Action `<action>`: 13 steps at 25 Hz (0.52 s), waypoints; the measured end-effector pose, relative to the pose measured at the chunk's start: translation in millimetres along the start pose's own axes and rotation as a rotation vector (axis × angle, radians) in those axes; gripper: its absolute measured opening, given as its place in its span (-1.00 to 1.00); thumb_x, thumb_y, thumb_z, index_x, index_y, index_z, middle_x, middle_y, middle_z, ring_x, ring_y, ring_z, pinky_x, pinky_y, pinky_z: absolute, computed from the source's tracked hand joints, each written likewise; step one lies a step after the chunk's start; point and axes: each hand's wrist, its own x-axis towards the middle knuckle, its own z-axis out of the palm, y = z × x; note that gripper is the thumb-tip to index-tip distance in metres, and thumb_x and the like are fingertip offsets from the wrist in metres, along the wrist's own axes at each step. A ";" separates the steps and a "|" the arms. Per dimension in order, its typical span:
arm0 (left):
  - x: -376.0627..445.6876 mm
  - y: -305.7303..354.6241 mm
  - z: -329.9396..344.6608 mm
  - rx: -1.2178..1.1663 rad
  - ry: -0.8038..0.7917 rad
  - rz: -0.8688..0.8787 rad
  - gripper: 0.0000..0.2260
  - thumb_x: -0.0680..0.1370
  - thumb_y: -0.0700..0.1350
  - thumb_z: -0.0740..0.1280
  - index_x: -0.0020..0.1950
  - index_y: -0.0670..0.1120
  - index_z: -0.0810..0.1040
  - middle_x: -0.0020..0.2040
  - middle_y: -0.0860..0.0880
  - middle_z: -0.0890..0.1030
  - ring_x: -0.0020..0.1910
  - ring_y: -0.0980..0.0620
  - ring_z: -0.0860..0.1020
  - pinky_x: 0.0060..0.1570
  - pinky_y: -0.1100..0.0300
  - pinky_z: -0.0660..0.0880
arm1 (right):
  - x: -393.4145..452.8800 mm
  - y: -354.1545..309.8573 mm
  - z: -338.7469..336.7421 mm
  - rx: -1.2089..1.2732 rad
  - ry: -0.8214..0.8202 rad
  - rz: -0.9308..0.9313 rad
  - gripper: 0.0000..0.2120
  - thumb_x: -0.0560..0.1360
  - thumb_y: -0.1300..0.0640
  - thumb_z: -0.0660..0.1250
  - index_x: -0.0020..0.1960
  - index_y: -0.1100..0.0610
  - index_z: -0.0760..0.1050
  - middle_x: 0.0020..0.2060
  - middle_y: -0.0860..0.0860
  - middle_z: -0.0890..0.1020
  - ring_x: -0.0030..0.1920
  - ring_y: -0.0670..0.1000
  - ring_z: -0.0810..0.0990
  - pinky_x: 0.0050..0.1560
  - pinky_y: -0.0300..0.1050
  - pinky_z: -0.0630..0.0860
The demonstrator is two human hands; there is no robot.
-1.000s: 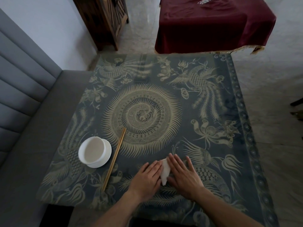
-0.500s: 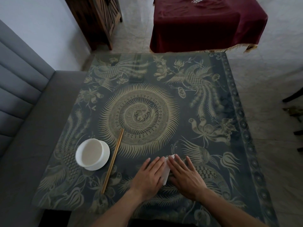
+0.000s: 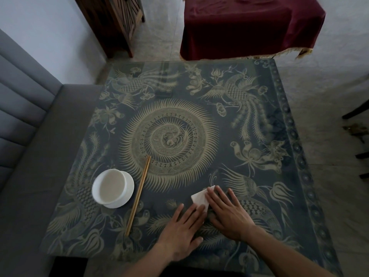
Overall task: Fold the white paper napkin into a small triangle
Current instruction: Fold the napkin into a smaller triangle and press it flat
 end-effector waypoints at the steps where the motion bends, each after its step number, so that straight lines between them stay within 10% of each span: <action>1: -4.9 -0.5 3.0 -0.005 -0.012 0.014 -0.37 0.63 0.22 0.07 0.61 -0.01 -0.02 0.62 0.00 -0.06 0.58 -0.04 -0.07 0.43 -0.15 -0.14 | 0.0 -0.2 -0.2 0.011 -0.003 0.005 -0.32 0.59 -0.20 0.05 0.58 0.12 -0.02 0.57 0.06 0.01 0.54 0.15 -0.13 0.43 0.20 -0.17; 13: 11.6 -18.7 -23.4 -0.045 -0.016 -0.130 -0.39 0.67 0.19 -0.04 0.60 -0.14 -0.01 0.62 -0.06 -0.03 0.58 0.00 -0.14 0.45 -0.11 -0.11 | 7.2 -22.6 5.2 0.192 0.077 0.197 -0.35 0.59 -0.26 0.05 0.58 0.00 0.01 0.56 -0.09 -0.04 0.54 0.02 -0.21 0.48 0.14 -0.23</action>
